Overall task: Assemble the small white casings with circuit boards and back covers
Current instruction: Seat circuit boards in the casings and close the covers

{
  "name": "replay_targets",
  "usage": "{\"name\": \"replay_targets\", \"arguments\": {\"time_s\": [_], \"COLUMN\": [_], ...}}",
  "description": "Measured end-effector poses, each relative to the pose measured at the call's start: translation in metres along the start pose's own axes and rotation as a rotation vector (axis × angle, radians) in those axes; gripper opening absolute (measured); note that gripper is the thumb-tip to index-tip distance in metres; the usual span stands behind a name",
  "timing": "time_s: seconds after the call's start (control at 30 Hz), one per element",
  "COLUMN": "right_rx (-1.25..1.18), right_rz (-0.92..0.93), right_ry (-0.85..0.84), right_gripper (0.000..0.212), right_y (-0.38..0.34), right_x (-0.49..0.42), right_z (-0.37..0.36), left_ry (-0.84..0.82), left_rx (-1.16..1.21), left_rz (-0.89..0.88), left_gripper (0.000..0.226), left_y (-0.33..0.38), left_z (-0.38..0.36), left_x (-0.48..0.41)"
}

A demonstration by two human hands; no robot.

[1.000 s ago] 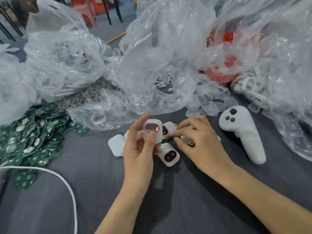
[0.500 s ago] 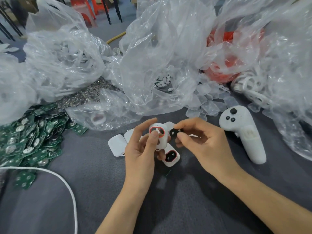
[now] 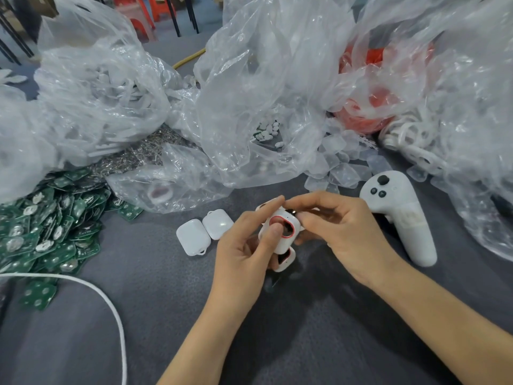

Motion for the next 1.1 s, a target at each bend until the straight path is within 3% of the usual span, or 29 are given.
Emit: {"name": "replay_targets", "arguments": {"time_s": [0.23,0.6,0.77,0.97,1.1], "right_rx": [-0.162,0.097,0.098,0.068,-0.023], "right_rz": [-0.101,-0.045,-0.089,-0.102,-0.107], "right_ry": [-0.088,-0.077,-0.057,-0.127,-0.134], "right_gripper": [0.018,0.033,0.041,0.032,0.026], "right_y": [0.007,-0.002,0.002,0.004,0.005], "right_x": [0.0,0.003,-0.001,-0.004,-0.004], "right_z": [-0.002,-0.004,0.003,0.006,0.005], "left_ry": [0.054,0.12,0.062,0.051,0.037], "left_rx": [-0.019,-0.071,-0.114,-0.027,0.015], "left_rz": [-0.013,0.027,-0.026,0.034,0.073], "left_gripper": [0.022,0.018,0.032,0.017,0.024], "left_y": [0.002,0.001,0.001,-0.001,-0.004], "left_z": [0.001,0.004,-0.002,-0.004,-0.005], "left_x": [0.001,0.005,0.004,0.004,0.004]}}
Point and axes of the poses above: each hand's wrist, its own x-axis away from the middle knuckle, its own z-axis out of the back of the hand, y = z × x, the point moved 7 cm from there along -x, towards the middle knuckle, and after that the axes turned 9 degrees about x, right-handed, at the moved point
